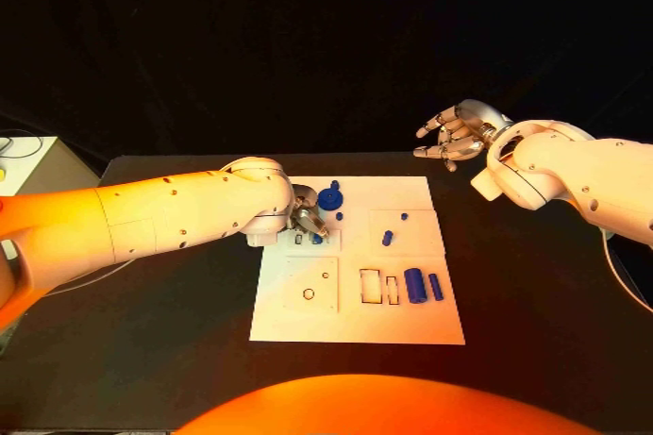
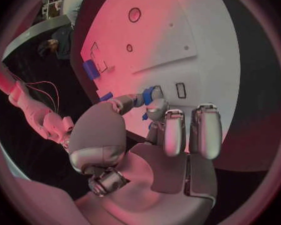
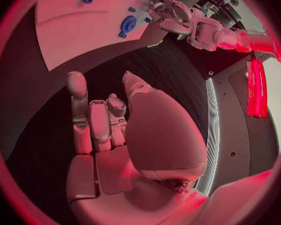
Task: Assemble the parts on the task board
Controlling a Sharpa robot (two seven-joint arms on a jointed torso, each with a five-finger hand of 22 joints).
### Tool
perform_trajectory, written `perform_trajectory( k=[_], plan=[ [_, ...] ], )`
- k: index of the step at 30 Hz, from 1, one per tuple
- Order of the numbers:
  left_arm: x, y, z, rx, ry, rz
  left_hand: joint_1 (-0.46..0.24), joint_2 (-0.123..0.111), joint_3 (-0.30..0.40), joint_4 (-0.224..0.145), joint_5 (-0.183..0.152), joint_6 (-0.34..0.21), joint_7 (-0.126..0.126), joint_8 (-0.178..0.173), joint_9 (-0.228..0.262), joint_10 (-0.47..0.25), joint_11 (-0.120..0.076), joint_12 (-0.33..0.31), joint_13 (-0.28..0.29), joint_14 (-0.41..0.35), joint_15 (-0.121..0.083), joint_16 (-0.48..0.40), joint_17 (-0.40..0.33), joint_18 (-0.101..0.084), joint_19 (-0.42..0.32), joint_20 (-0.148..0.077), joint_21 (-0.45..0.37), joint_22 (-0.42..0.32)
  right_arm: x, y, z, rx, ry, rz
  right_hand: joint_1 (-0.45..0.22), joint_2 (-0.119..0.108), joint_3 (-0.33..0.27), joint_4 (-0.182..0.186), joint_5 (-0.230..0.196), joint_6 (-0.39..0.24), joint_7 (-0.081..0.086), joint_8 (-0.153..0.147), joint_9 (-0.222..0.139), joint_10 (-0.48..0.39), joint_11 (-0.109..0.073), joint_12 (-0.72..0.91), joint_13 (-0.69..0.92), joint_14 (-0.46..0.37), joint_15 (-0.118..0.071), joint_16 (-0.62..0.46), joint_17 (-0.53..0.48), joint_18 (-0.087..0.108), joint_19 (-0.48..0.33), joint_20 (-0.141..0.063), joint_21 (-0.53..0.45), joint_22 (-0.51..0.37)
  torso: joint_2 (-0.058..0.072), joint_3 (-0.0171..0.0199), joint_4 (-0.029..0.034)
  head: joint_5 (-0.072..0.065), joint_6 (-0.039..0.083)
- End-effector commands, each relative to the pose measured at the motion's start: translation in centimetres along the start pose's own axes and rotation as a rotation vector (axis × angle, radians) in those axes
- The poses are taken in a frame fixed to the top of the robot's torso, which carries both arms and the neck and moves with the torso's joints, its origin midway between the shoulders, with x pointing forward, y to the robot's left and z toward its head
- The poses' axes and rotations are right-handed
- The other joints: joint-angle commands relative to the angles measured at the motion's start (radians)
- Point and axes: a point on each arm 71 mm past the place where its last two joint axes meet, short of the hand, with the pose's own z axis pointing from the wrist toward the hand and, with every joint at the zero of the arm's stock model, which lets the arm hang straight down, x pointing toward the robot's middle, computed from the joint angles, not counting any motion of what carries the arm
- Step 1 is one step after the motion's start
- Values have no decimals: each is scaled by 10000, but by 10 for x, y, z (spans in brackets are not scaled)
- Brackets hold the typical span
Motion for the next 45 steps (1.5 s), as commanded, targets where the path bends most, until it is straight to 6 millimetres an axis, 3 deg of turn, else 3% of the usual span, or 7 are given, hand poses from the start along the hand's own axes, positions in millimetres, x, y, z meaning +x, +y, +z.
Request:
perform_trajectory(
  k=[1,45],
  plan=[
    [4,4,1,-105,102,268,136,145,1539,-1607,-34,215,-290,26,11,74,-26,-56,-14,921,-48,34,2103,-68,29,-20,37,552,0,0,0,-11,51,-40,-18,-109,59,-6,18,-79,25,35,9,-49,17,-17,-9,-74,-14,-21,-15,175,-58,21,-61,-9,0,0,1,3,13],
    [11,10,-4,-36,-407,188,212,270,1534,-1609,-115,254,-295,14,-17,93,-34,-106,-80,913,-66,18,2076,-81,71,-46,56,609,-2,-3,-1,43,66,-47,-57,-112,56,15,5,-94,27,65,20,-52,20,-3,-28,-86,-12,-28,-38,178,-42,23,-113,-50,-2,8,-2,15,-26]
  ],
)
